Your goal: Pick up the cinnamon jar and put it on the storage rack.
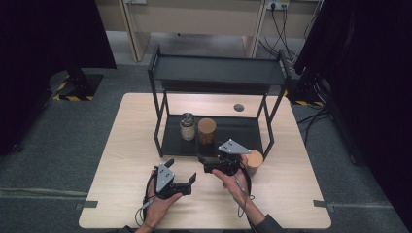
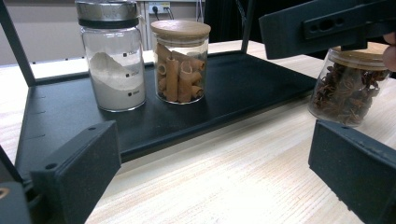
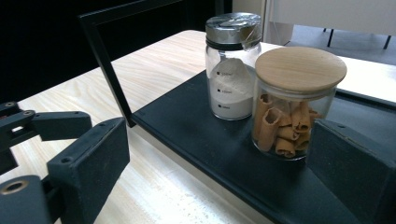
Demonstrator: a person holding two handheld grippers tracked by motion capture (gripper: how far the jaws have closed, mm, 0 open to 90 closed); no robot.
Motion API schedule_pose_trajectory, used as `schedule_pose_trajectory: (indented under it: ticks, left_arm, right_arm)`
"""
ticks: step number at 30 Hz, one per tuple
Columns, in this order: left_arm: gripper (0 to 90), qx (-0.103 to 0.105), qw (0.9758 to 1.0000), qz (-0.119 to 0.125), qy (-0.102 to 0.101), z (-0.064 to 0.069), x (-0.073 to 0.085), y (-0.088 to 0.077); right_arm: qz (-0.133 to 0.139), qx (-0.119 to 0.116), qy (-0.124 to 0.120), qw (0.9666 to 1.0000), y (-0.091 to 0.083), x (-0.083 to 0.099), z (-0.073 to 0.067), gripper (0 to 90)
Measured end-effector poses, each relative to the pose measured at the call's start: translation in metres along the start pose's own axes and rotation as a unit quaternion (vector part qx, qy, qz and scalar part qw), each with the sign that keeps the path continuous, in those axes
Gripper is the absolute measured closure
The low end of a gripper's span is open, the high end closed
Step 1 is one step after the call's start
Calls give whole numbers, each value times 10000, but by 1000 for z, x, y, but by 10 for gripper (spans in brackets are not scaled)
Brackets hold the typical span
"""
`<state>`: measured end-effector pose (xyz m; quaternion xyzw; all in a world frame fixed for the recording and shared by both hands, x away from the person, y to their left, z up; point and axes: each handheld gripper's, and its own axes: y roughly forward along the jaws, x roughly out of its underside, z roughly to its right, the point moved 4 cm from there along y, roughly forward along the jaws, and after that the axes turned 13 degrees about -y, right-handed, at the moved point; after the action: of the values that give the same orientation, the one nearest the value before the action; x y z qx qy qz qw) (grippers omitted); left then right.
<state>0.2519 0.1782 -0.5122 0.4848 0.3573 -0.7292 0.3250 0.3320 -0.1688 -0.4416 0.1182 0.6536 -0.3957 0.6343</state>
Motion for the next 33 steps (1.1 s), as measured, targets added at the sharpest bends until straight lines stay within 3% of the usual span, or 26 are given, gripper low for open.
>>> schedule_pose_trajectory:
  ticks: [18, 33]
  left_arm:
    - [19, 4, 10000, 0, 3, 0, 0, 0]
    - [19, 4, 10000, -2, 4, 0, 0, 0]
  right_arm:
    - [30, -262, -7, 9997, -9, 13, -4, 64]
    - [5, -292, 37, 9996, -17, 26, -4, 64]
